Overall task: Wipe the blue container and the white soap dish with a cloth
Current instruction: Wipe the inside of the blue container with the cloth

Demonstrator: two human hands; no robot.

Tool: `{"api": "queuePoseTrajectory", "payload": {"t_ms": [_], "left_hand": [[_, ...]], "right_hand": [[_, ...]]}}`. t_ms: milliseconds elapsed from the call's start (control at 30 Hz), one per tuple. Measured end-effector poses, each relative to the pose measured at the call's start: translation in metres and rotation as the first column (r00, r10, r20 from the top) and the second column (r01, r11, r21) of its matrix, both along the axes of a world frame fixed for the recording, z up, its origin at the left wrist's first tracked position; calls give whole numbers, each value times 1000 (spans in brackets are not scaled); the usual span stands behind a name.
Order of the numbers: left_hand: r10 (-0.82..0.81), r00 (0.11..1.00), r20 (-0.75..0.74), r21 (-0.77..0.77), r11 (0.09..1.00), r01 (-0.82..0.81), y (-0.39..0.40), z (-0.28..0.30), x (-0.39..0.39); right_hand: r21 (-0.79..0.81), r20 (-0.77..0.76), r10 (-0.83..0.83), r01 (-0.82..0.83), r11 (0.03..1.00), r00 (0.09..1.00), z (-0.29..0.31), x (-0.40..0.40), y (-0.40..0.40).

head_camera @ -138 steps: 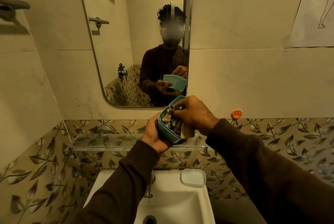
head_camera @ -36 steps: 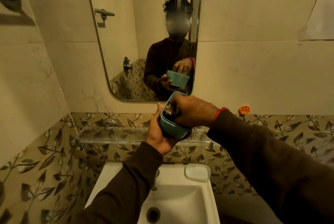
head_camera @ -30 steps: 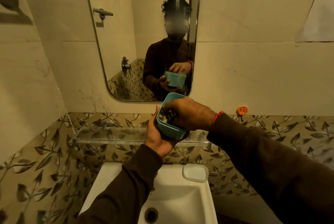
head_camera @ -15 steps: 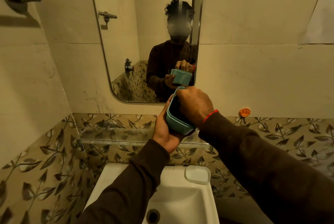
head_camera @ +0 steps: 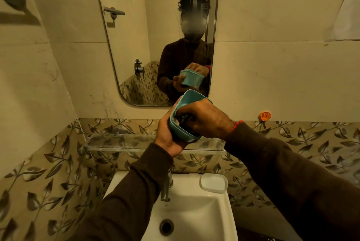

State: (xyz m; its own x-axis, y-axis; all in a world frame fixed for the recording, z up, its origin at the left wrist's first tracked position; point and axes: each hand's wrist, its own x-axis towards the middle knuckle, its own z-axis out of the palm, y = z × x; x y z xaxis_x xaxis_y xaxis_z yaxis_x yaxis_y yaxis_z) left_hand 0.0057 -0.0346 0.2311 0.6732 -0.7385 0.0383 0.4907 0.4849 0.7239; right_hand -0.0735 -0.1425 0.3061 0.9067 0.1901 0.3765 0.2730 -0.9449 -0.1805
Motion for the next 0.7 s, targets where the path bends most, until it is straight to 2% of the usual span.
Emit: {"api": "queuePoseTrajectory", "payload": {"t_ms": [200, 333, 433, 500, 600, 700], "left_hand": [[-115, 992, 46, -51, 992, 117, 6, 8, 5], [-140, 990, 5, -71, 988, 140, 4, 4, 4], [-119, 991, -55, -34, 993, 117, 2, -1, 1], [-89, 993, -77, -8, 996, 89, 3, -2, 1], [-73, 994, -77, -3, 997, 73, 5, 1, 0], [-69, 994, -87, 11, 997, 70, 1, 4, -3]], "right_hand": [[27, -182, 125, -122, 992, 975, 17, -4, -3], [-48, -250, 166, -184, 982, 954, 24, -5, -7], [-276, -104, 172, -195, 941, 980, 18, -3, -3], [-399, 2, 159, -145, 905, 987, 10, -3, -1], [-496, 115, 52, 12, 868, 992, 7, -1, -8], [-522, 182, -91, 175, 835, 979, 15, 2, -18]]}}
